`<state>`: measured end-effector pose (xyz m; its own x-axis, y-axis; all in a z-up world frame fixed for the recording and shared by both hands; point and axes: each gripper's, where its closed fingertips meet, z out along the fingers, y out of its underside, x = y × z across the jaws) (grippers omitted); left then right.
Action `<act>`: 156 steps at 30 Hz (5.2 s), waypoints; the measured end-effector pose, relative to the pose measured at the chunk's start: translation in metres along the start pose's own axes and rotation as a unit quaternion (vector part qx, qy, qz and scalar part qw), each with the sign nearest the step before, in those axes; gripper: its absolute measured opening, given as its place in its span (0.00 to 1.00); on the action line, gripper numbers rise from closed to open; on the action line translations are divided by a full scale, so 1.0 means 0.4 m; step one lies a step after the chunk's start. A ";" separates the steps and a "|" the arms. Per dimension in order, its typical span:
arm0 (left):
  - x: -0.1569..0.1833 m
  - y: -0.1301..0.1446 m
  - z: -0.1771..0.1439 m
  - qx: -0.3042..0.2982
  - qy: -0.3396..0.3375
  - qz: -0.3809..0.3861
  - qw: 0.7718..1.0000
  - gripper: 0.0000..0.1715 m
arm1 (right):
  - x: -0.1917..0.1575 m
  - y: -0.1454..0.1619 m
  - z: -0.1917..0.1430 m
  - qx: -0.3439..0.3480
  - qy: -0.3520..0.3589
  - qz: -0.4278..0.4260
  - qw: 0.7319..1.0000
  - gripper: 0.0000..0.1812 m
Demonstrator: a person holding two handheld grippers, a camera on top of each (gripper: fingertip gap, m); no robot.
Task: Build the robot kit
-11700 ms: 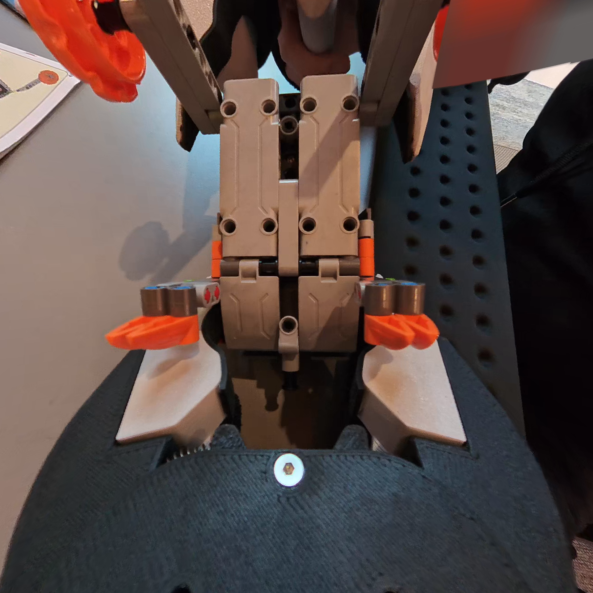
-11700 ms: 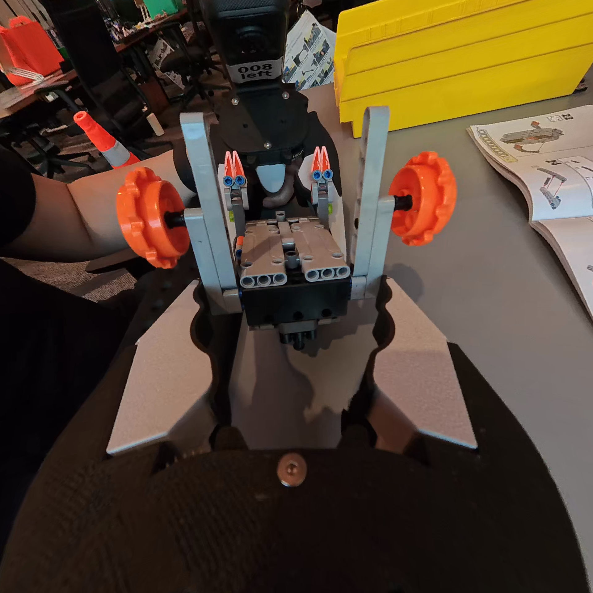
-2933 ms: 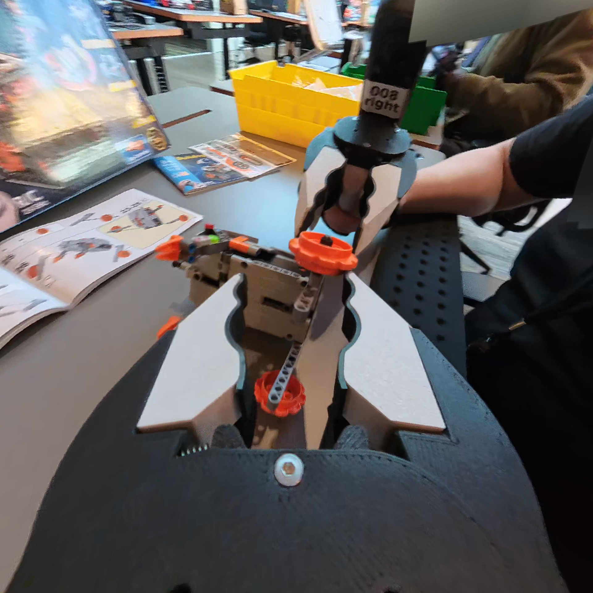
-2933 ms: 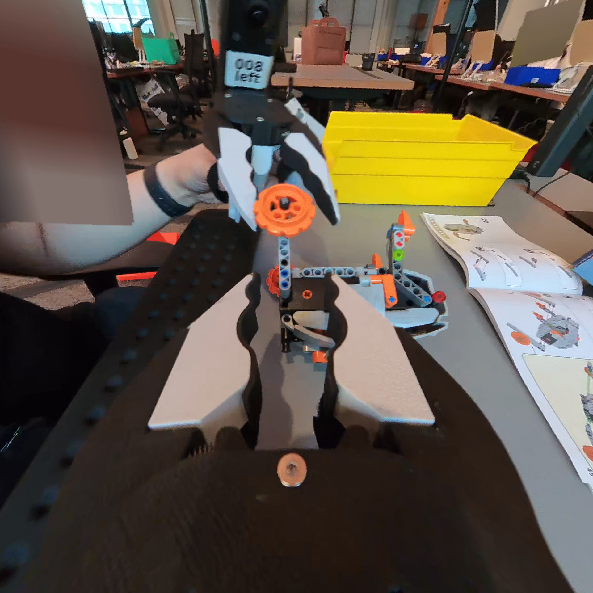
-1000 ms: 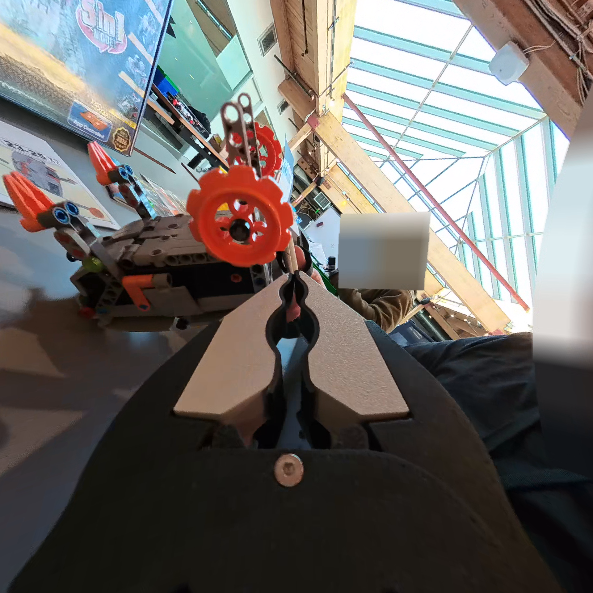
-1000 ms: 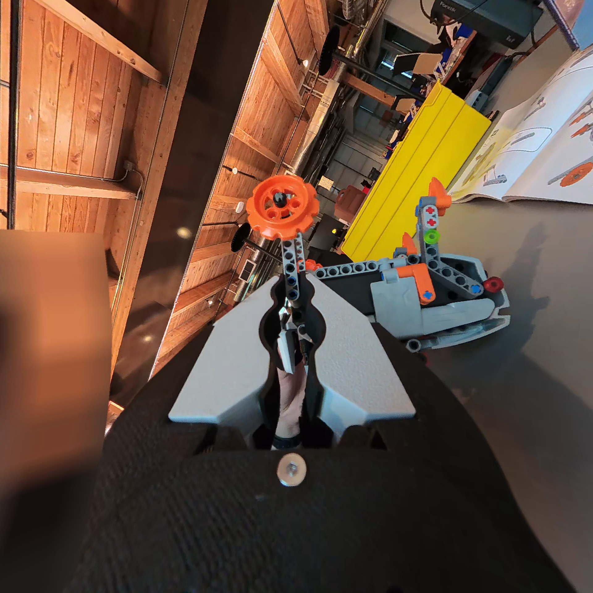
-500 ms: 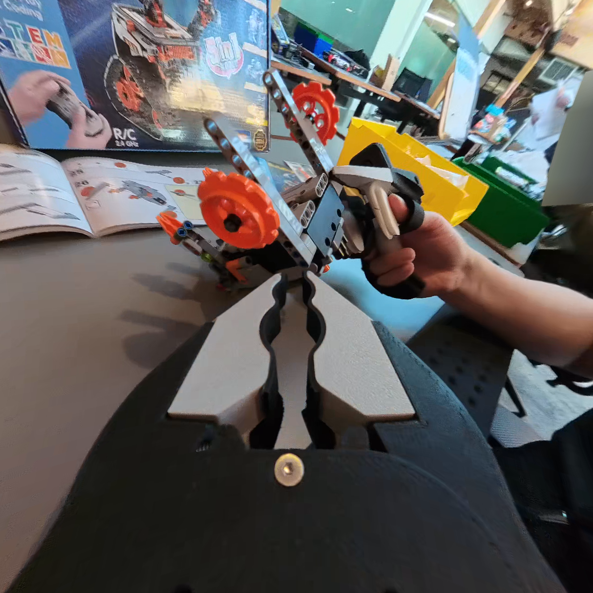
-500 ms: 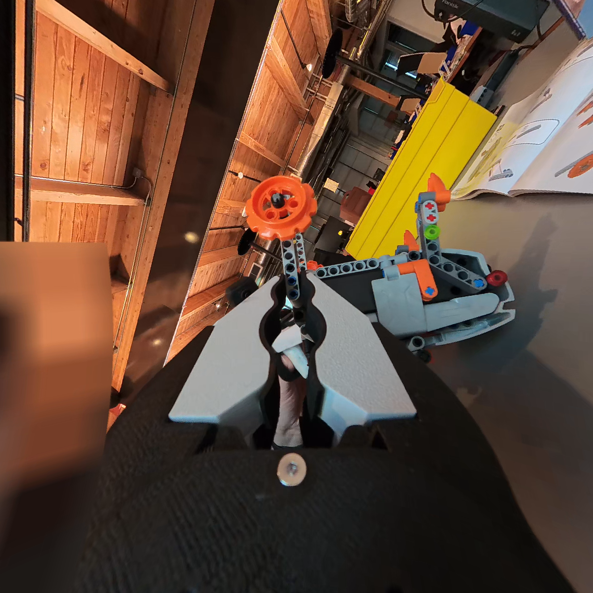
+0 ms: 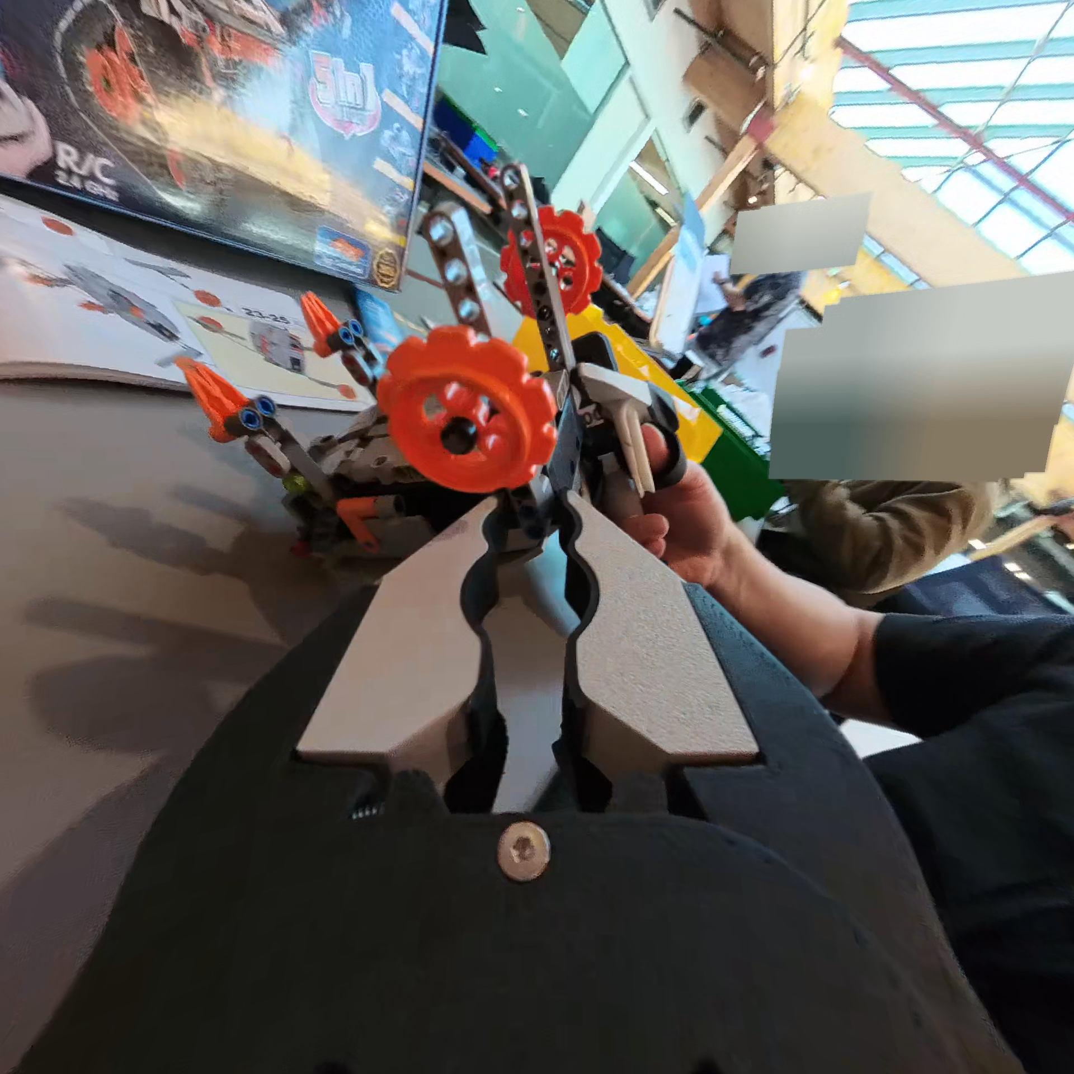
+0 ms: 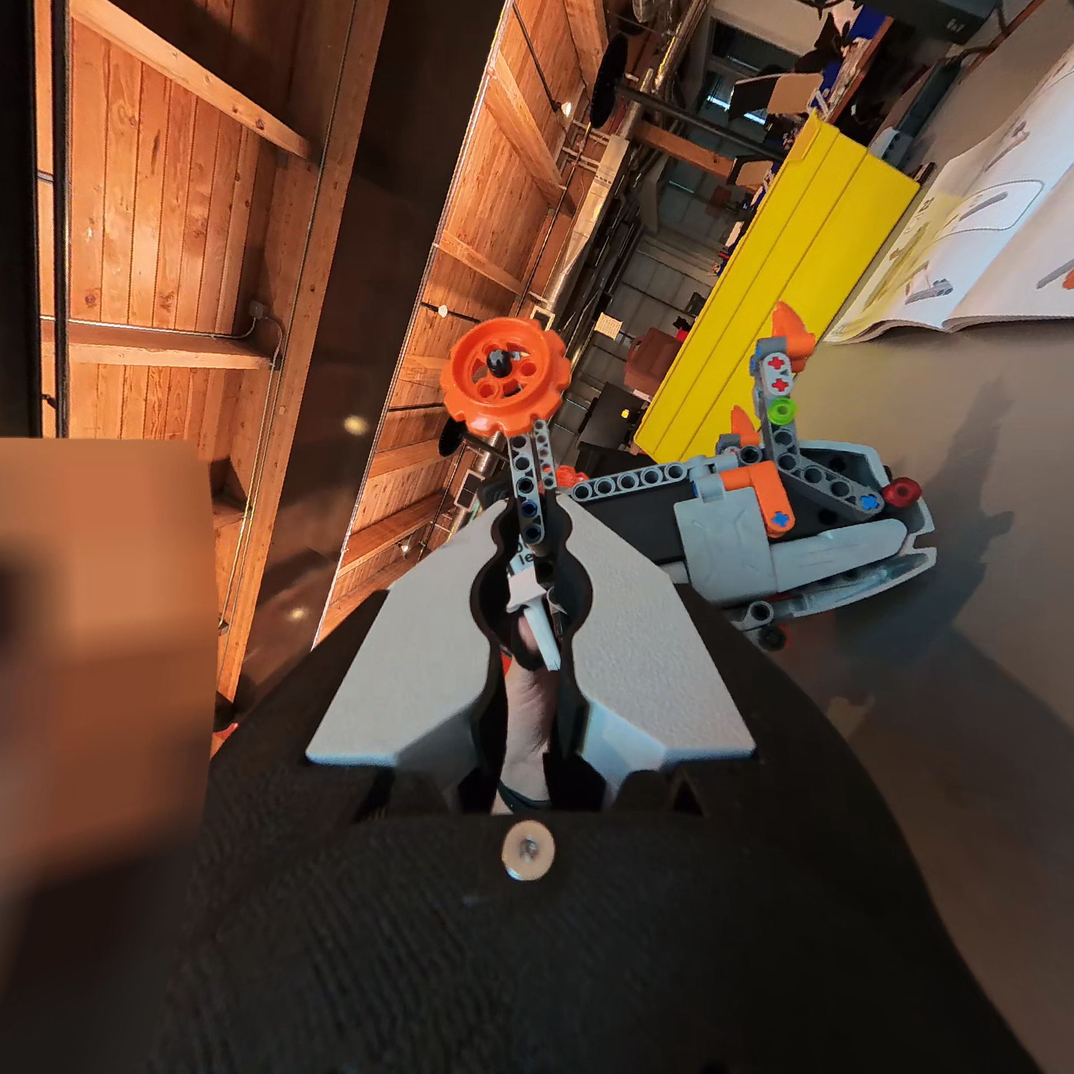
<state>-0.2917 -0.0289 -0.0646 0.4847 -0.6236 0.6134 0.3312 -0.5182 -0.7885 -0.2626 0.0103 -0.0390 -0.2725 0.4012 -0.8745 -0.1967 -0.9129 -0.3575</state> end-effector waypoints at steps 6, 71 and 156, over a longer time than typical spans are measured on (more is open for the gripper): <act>0.019 -0.001 0.005 -0.010 0.050 -0.014 0.999 0.04 | -0.001 -0.010 -0.009 0.003 0.000 -0.008 1.000 0.03; -0.024 -0.025 -0.007 -0.040 0.133 -0.041 0.990 0.03 | 0.034 0.057 -0.037 -0.221 0.031 -0.208 0.952 0.03; -0.034 -0.020 -0.006 -0.040 0.149 -0.027 0.988 0.04 | 0.043 0.069 -0.043 -0.227 0.045 -0.176 0.957 0.04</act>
<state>-0.3029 -0.0179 -0.0666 0.2035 -0.7320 0.6502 0.2792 -0.5931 -0.7552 -0.2566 -0.0094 -0.0695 -0.1783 0.7010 -0.6906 0.1741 -0.6683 -0.7233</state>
